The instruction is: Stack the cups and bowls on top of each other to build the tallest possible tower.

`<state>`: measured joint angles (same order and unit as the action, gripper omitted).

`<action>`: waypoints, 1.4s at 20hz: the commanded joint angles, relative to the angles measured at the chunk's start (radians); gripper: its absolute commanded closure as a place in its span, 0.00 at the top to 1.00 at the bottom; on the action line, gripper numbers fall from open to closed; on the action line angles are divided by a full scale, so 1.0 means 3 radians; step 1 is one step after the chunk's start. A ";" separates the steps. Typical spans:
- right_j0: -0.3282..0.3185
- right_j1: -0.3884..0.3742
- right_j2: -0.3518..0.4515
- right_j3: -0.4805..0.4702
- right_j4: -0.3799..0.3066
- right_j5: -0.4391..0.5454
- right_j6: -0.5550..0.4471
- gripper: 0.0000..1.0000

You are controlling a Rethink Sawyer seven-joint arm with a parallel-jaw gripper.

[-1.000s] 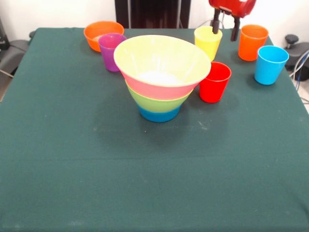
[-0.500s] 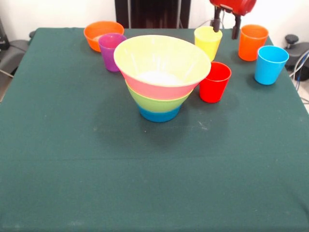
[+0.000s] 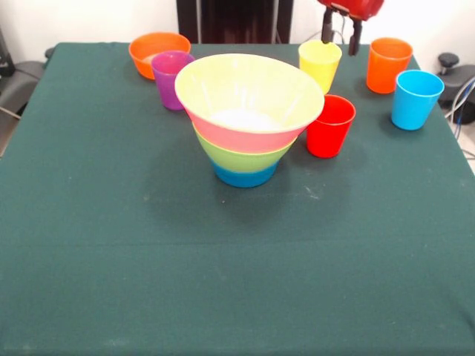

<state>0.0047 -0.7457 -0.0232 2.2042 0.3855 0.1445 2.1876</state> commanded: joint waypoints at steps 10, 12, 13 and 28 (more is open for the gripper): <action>-0.0107 -0.0056 0.0335 0.0500 -0.0207 -0.0211 0.0453 1.00; -0.0124 0.0023 0.0346 0.0486 -0.0232 -0.0299 0.0457 1.00; -0.0140 0.0067 0.0358 0.0477 -0.0248 -0.0347 0.0455 1.00; -0.0357 0.0520 0.0385 0.0336 -0.0555 -0.0788 0.0440 1.00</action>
<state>-0.0748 -0.6798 0.0088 2.3092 0.2761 -0.0165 2.1876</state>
